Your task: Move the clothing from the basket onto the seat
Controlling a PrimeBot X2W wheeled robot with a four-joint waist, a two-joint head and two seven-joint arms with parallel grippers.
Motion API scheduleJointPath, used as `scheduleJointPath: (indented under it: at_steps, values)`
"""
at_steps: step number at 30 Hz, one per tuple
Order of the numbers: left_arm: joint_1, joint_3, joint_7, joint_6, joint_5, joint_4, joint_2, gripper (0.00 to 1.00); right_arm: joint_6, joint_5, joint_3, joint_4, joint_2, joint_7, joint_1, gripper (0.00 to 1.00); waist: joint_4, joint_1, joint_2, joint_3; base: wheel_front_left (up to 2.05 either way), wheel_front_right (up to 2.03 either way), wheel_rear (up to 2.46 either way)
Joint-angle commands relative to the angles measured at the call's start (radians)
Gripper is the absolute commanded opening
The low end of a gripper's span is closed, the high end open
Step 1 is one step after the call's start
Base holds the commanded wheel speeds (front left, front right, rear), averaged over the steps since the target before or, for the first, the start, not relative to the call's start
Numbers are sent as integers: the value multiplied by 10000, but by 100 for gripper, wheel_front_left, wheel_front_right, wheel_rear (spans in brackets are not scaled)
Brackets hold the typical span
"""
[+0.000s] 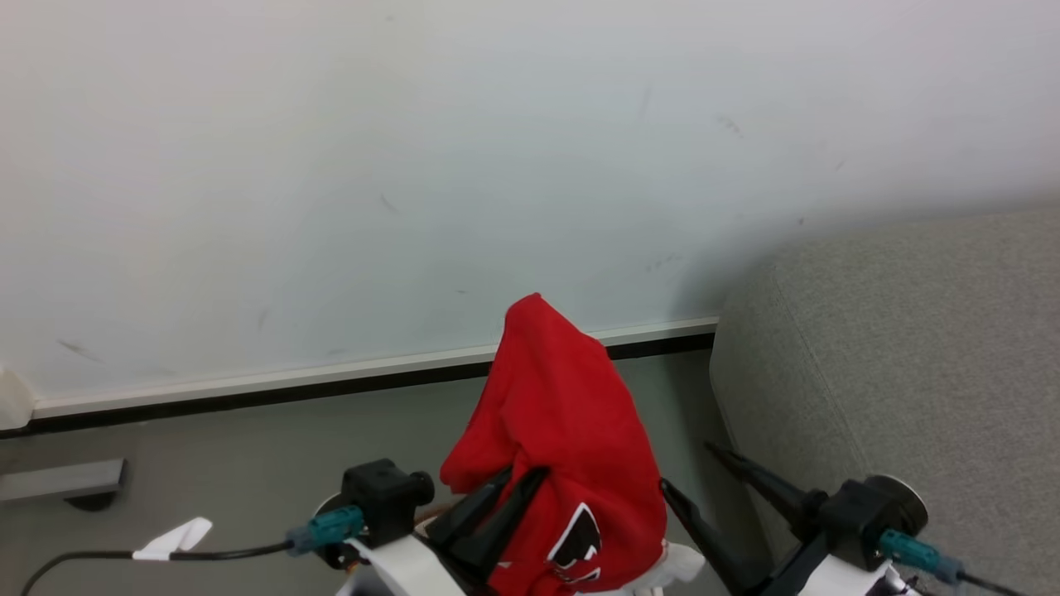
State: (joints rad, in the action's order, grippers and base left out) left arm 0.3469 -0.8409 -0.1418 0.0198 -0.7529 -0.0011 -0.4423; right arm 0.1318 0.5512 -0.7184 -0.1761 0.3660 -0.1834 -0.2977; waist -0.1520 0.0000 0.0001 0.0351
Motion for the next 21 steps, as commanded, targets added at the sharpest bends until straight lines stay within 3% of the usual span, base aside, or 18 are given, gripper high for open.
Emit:
scheduleJointPath:
  at_steps: [1, 6, 11, 21]
  values:
    - [122, -14, 33, -77, 124, -36, 12, 0, -21, 329, -314, 138, 304, 98, -302, 100, 20, 0, -1, -14, 0, 0, 0]
    - [262, -266, 121, -387, 153, -159, 69, 0, -21, 1870, -2040, 689, 1212, 573, -1473, 100, 67, 0, -1, -74, 0, 0, 0]
    - [435, -461, 213, -632, 117, -190, 223, 0, -23, 2769, -3548, 946, 1590, 702, -2448, 100, 102, 0, -1, -117, 0, 0, 0]
    - [613, -853, 332, -1044, -325, -174, 694, 0, -21, 3617, -5290, 635, 1274, 116, -3617, 100, 126, 0, -1, -109, 0, 0, 0]
